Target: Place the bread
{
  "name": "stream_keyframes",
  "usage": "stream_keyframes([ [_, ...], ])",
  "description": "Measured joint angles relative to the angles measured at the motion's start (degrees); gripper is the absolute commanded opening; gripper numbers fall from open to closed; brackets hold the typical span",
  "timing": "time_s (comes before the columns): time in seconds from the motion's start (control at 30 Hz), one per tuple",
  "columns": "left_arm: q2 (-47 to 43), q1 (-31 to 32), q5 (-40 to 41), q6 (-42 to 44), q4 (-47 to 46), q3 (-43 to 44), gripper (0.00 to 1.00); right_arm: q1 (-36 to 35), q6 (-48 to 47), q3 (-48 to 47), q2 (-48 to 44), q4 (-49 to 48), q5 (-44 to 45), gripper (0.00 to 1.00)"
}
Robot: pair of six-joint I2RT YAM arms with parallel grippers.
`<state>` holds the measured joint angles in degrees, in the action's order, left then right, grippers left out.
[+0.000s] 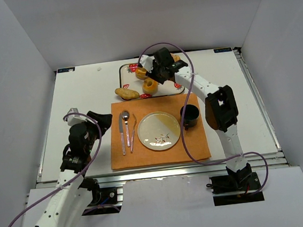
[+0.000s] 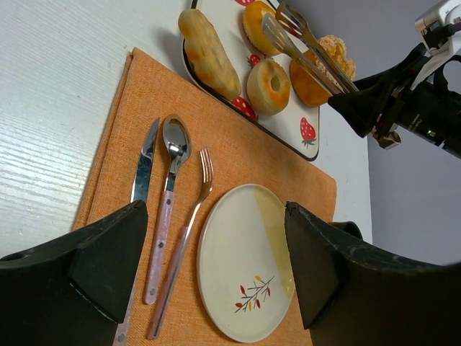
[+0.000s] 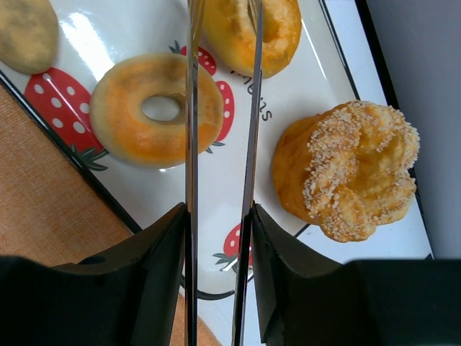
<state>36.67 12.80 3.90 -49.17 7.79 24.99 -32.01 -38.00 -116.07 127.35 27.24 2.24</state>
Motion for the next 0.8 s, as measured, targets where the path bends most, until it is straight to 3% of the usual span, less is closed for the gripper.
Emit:
stream_keyframes([
  [0.8, 0.07, 0.00, 0.00, -0.02, -0.55, -0.20, 0.86, -0.90, -0.63, 0.04, 0.98, -0.39, 0.81, 0.46],
])
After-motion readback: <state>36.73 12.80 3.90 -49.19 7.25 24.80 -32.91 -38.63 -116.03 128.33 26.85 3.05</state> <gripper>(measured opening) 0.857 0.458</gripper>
